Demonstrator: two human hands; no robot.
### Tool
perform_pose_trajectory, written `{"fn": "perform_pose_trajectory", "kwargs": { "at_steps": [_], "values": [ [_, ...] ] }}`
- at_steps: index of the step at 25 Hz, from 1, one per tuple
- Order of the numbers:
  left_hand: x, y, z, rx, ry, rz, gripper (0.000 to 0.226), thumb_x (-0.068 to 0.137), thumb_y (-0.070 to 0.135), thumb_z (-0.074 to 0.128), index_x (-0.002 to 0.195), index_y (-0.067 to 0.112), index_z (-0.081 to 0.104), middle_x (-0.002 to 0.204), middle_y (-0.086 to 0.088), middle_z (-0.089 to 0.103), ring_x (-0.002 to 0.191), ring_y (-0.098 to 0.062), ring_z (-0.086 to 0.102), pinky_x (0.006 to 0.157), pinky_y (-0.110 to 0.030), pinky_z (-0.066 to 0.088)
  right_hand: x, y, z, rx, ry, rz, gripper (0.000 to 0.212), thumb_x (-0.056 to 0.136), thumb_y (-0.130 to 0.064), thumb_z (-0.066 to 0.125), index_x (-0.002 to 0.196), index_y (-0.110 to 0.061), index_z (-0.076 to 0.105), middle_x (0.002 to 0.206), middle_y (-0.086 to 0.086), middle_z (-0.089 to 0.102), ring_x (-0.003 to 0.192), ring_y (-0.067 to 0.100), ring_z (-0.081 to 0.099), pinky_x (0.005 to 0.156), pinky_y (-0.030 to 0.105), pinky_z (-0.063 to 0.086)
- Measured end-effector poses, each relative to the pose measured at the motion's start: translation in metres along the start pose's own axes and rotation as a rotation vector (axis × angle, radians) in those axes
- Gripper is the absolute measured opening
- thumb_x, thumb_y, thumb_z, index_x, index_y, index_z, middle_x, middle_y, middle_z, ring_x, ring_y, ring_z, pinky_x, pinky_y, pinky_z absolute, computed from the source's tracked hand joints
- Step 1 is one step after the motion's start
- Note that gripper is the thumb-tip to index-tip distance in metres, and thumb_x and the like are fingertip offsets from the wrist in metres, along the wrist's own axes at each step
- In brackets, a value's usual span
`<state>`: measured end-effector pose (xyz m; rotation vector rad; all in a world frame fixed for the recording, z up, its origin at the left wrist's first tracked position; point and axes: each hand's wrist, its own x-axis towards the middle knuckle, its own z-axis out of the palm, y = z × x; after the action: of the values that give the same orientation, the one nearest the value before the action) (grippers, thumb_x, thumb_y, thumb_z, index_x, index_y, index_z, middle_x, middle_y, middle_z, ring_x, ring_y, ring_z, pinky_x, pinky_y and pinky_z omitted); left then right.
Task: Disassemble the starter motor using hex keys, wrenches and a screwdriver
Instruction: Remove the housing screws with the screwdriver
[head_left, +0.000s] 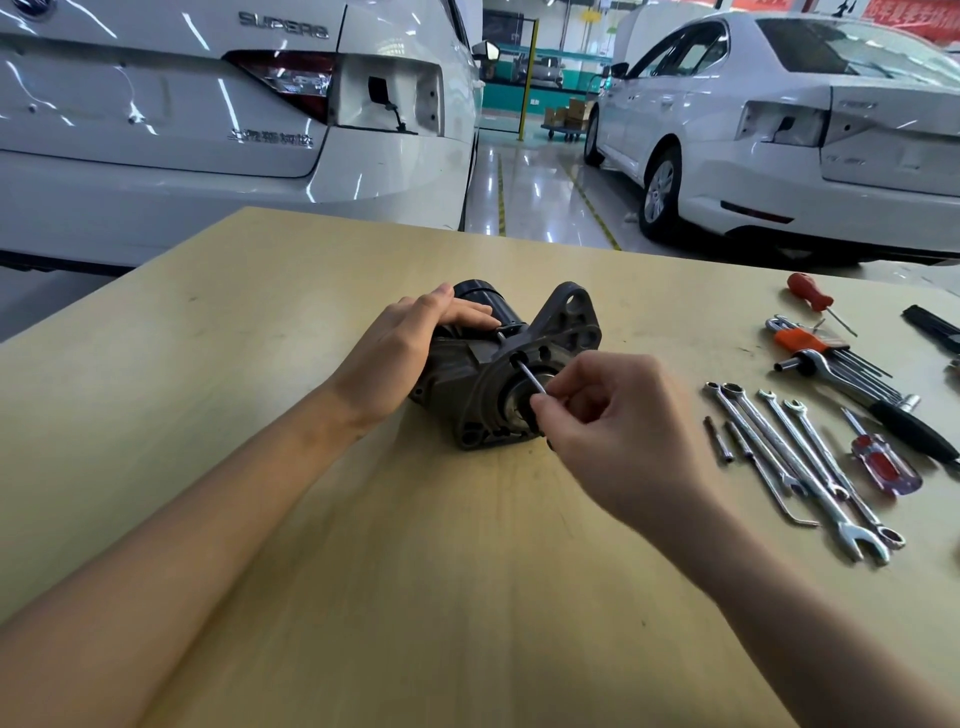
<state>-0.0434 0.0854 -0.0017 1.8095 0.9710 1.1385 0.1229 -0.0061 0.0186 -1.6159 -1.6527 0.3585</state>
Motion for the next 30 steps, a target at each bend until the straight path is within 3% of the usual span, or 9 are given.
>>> {"fn": "perform_pose_trajectory", "kwargs": {
  "at_steps": [4,8,11,13,18,21,24,28,30],
  "values": [
    [0.001,0.003,0.001,-0.008,-0.01,-0.014,0.047,0.101,0.028,0.027,0.098,0.015,0.072,0.113,0.007,0.068,0.112,0.003,0.056,0.107,-0.023,0.035,-0.012,-0.015,0.002,-0.611,0.222,-0.339,0.038,0.053,-0.005,0.074,0.054,-0.015,0.038,0.046,0.002,0.05,0.04,0.028,0.048,0.044,0.019,0.014],
    [-0.002,0.006,0.0,0.121,-0.026,0.009,0.027,0.079,0.031,0.07,0.102,0.018,0.072,0.116,0.01,0.065,0.107,0.013,0.051,0.094,-0.006,0.036,-0.016,-0.019,0.001,-0.7,0.23,-0.438,0.043,0.045,-0.003,0.075,0.05,-0.019,0.036,0.044,0.001,0.049,0.039,0.025,0.048,0.051,0.021,0.019],
    [-0.004,0.005,-0.001,0.206,0.0,0.032,0.035,0.071,0.021,0.082,0.104,0.017,0.072,0.117,0.009,0.064,0.102,0.017,0.051,0.092,-0.004,0.037,-0.012,-0.008,-0.002,-0.544,0.194,-0.299,0.015,0.064,-0.013,0.078,0.057,-0.013,0.065,0.051,0.001,0.056,0.044,0.03,0.054,0.043,0.022,0.032],
    [-0.004,0.007,-0.001,0.216,0.007,0.024,0.036,0.07,0.023,0.082,0.104,0.018,0.072,0.116,0.008,0.064,0.104,0.01,0.054,0.096,-0.011,0.04,-0.008,-0.004,-0.001,-0.338,0.202,-0.264,0.002,0.07,-0.015,0.073,0.07,-0.015,0.071,0.052,-0.002,0.057,0.047,0.025,0.055,0.046,0.028,0.043],
    [-0.006,0.008,0.001,0.231,0.041,0.006,0.035,0.068,0.027,0.082,0.101,0.023,0.072,0.114,0.006,0.062,0.106,0.001,0.057,0.095,-0.014,0.043,-0.006,0.003,-0.007,0.028,0.202,-0.248,0.018,0.07,-0.007,0.075,0.075,-0.022,0.069,0.051,-0.01,0.055,0.049,0.011,0.055,0.048,0.012,0.038],
    [-0.007,0.009,0.003,0.237,0.082,-0.016,0.035,0.068,0.029,0.083,0.101,0.025,0.072,0.115,0.007,0.059,0.108,0.0,0.055,0.098,-0.018,0.043,-0.003,0.008,-0.015,0.272,0.217,-0.163,0.019,0.074,-0.004,0.078,0.078,-0.021,0.07,0.059,0.001,0.064,0.046,0.011,0.062,0.048,0.021,0.049],
    [-0.007,0.009,0.005,0.239,0.096,-0.021,0.035,0.067,0.03,0.083,0.1,0.027,0.072,0.115,0.007,0.058,0.109,-0.002,0.055,0.099,-0.021,0.042,-0.001,0.011,-0.011,0.548,0.141,-0.071,0.017,0.078,0.006,0.071,0.079,-0.011,0.068,0.062,0.011,0.062,0.044,0.015,0.062,0.042,0.023,0.048],
    [-0.008,0.01,0.004,0.238,0.086,-0.015,0.036,0.068,0.028,0.083,0.102,0.023,0.072,0.113,0.007,0.061,0.11,-0.007,0.055,0.101,-0.025,0.043,0.003,0.02,-0.005,0.491,0.085,-0.13,0.019,0.083,0.004,0.066,0.081,-0.014,0.072,0.063,-0.002,0.067,0.051,0.013,0.062,0.049,0.024,0.049],
    [-0.007,0.011,0.002,0.229,0.08,-0.016,0.037,0.067,0.026,0.084,0.101,0.021,0.073,0.112,0.007,0.063,0.112,-0.008,0.055,0.103,-0.029,0.042,0.003,0.024,-0.004,0.27,0.131,-0.296,0.016,0.085,-0.001,0.065,0.086,-0.015,0.072,0.071,-0.005,0.07,0.062,0.014,0.063,0.058,0.028,0.051]
  ]
}}
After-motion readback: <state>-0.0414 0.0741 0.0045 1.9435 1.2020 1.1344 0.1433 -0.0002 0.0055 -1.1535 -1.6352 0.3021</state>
